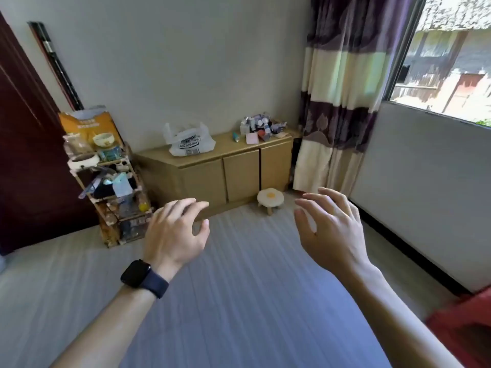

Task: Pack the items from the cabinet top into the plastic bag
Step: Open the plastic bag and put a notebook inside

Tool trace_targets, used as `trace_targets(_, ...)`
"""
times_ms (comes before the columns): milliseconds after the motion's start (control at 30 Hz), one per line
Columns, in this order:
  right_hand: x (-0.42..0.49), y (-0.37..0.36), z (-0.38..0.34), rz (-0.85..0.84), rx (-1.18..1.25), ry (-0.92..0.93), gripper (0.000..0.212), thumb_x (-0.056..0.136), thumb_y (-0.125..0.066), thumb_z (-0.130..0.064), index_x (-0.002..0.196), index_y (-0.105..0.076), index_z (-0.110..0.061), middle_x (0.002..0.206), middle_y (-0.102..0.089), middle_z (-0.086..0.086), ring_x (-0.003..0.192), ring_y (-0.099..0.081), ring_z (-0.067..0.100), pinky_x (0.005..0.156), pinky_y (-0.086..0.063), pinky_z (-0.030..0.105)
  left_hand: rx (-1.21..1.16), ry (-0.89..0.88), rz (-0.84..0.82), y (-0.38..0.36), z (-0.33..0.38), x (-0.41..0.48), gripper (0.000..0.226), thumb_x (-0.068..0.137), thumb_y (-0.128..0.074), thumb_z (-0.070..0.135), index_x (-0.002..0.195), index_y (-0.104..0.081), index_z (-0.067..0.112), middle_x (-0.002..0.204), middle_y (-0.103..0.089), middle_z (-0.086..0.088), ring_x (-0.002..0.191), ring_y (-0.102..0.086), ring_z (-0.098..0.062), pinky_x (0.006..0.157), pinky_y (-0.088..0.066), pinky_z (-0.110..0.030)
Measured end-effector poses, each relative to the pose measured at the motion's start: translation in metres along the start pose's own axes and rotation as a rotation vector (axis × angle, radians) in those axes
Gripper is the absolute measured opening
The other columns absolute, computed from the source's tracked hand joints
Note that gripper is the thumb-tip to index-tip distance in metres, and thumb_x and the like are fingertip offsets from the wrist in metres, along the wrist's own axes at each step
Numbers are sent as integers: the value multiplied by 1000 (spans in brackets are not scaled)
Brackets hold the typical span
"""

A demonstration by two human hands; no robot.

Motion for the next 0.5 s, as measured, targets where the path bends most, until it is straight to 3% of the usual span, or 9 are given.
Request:
trace_targets(200, 23, -87, 8, -226, -48, -35, 28, 97, -50, -41, 113, -70, -30, 122, -68, -7, 127, -50, 24, 101, -38, 45, 19, 30, -184, -82, -33, 16, 38, 80, -55, 39, 114, -69, 30, 116, -66, 5, 106, -61, -21, 88, -47, -38)
trace_targets(500, 116, -190, 3, -288, -53, -70, 36, 96, -53, -40, 129, -62, -27, 136, -59, -4, 129, -48, 23, 102, -41, 43, -122, 23, -166, -142, -95, 123, 37, 81, -54, 37, 115, -68, 30, 117, -66, 5, 106, -60, -22, 87, -49, -37)
Point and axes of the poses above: each hand's wrist, its own x-axis towards the middle knuckle, its own y-axis out of the back of the hand, z = x × y, the point moved 8 cm from there along x, towards the middle knuckle
